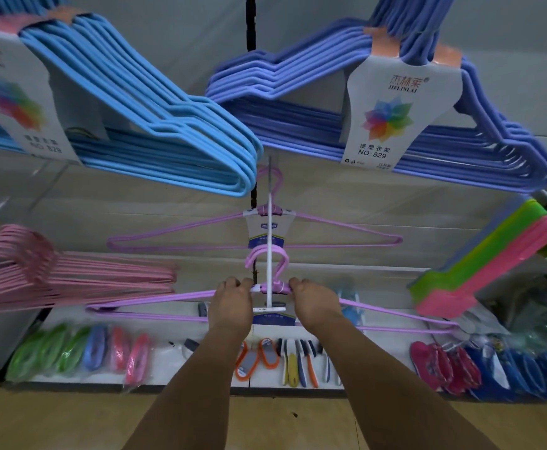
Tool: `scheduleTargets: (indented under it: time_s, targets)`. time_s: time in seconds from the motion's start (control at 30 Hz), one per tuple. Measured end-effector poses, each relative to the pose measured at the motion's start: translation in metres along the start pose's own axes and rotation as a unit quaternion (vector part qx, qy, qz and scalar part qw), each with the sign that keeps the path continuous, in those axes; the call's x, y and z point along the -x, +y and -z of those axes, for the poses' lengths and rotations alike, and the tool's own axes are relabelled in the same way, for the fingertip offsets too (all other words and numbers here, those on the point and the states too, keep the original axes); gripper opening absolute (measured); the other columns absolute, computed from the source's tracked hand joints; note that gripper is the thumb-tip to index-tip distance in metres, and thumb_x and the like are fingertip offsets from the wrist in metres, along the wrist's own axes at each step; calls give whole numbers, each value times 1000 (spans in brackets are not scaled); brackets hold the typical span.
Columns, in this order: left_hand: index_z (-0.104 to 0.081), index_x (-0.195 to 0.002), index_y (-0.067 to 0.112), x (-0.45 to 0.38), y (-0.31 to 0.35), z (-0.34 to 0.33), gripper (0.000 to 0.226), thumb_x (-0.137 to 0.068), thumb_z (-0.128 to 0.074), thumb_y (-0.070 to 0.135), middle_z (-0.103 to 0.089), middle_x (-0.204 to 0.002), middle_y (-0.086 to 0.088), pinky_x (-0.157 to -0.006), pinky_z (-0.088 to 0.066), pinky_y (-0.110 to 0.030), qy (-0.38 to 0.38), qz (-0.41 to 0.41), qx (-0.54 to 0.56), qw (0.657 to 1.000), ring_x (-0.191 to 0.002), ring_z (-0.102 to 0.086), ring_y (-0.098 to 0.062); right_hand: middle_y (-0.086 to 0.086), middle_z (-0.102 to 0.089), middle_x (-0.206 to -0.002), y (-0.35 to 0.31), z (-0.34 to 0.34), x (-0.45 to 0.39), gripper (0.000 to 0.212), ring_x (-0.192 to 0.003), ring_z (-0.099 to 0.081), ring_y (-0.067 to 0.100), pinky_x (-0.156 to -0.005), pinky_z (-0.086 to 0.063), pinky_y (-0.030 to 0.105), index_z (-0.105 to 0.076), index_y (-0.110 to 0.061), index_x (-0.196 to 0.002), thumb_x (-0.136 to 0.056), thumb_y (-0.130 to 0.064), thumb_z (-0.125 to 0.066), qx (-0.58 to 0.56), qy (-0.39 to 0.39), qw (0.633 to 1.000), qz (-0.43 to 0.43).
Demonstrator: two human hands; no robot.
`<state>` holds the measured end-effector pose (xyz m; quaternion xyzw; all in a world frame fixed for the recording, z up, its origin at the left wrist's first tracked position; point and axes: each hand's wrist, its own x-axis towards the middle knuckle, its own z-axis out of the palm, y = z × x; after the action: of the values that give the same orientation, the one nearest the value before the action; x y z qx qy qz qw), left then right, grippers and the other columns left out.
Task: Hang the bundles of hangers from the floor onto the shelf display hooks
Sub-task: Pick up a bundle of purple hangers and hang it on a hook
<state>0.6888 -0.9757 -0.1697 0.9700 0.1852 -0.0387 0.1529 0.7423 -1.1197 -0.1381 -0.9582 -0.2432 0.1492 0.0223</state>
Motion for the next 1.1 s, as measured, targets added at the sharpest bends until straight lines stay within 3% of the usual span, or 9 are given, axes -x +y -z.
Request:
scheduleTargets:
  time_s: [0.3,0.53,0.7,0.9,0.97,1.1]
  targets:
    - [-49,-128,15,-3,4,1,35,-94,-45,12,-55,-117,-9,-91,-40,-31,4,-3,25,1000,-110,-49,-25,12,-59,-113,4,-3,-3,24,-101,-59,30,-78,-46,35,-48,-10,-121,-100,-16,-39,-55,21,998,-6]
    - [-51,-129,11,12,25,15,35,-94,-48,9,-55,-122,-14,-95,-43,-37,19,26,135,990,-114,-51,-29,15,-59,-119,8,3,4,31,-108,-58,32,-83,-45,34,-46,-9,-129,-100,-18,-38,-88,48,995,-11]
    - [-55,-124,8,37,34,18,30,-95,-47,10,-57,-121,-14,-92,-45,-38,39,52,182,981,-109,-54,-30,14,-60,-116,15,7,26,30,-105,-58,32,-79,-45,34,-50,-11,-124,-100,-24,-38,-102,71,992,-7]
    - [-48,-134,19,64,32,21,37,-98,-38,23,-51,-132,-6,-97,-39,-29,5,-2,57,998,-119,-48,-22,8,-63,-109,29,15,73,28,-96,-60,26,-66,-37,28,-53,-15,-117,-101,-31,-36,-122,118,985,-38]
    - [-42,-139,25,74,38,25,40,-99,-38,26,-48,-136,-3,-101,-35,-28,-2,-44,53,998,-123,-45,-20,9,-62,-114,35,20,91,31,-103,-59,27,-73,-42,31,-53,-15,-120,-101,-33,-36,-130,133,981,-63]
    - [-43,-139,18,88,56,33,41,-100,-38,28,-46,-141,-4,-105,-34,-27,-33,-101,64,992,-127,-44,-21,10,-61,-117,43,25,128,33,-108,-57,29,-80,-43,32,-53,-15,-121,-100,-34,-37,-143,171,967,-124]
